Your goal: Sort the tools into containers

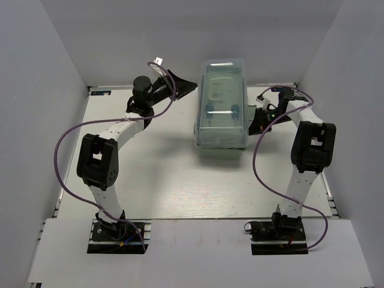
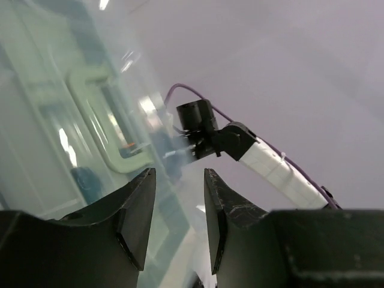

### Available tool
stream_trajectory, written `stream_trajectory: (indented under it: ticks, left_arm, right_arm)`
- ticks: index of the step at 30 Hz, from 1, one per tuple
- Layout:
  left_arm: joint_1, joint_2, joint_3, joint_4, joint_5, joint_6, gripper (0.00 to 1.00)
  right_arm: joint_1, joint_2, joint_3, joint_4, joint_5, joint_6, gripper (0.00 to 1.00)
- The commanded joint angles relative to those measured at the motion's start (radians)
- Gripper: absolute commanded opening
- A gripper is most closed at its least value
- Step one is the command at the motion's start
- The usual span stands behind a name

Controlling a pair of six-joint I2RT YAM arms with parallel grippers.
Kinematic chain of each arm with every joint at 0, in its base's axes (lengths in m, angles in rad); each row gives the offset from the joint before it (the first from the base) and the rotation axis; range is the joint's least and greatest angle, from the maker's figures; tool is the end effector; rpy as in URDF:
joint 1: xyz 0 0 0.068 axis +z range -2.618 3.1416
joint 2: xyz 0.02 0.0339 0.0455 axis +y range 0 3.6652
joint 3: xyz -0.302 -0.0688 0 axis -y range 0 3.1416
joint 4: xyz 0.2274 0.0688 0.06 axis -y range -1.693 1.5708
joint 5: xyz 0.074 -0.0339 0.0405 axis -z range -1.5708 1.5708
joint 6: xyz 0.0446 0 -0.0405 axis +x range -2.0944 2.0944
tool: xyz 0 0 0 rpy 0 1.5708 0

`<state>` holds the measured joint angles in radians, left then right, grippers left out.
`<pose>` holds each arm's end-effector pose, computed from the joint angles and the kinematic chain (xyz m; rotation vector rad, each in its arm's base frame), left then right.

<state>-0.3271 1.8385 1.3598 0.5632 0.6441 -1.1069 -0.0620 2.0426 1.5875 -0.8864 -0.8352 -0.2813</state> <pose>0.4068 -0.1663 0.3625 -0.0723 1.7374 -1.5800 0.4128 0.0075 0.2352 -0.4130 2.5476 1.0761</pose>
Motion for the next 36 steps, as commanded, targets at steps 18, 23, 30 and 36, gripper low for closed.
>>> stream_trajectory:
  ticks: [18, 23, 30, 36]
  left_arm:
    - [-0.05, -0.213, -0.111, -0.729, -0.304, 0.562, 0.16]
    - [-0.125, -0.05, -0.093, -0.709, -0.27, 0.602, 0.16]
    - [-0.194, 0.025, -0.077, -0.632, -0.173, 0.611, 0.16]
    - [-0.228, 0.016, -0.11, -0.611, -0.147, 0.611, 0.16]
  right_arm:
    - [0.033, -0.36, -0.215, 0.297, 0.389, 0.172, 0.2]
    - [0.033, -0.415, -0.248, 0.32, 0.446, 0.153, 0.21]
    - [0.027, -0.496, -0.317, 0.339, 0.449, 0.14, 0.22]
    - [0.025, -0.527, -0.331, 0.333, 0.446, 0.139, 0.24]
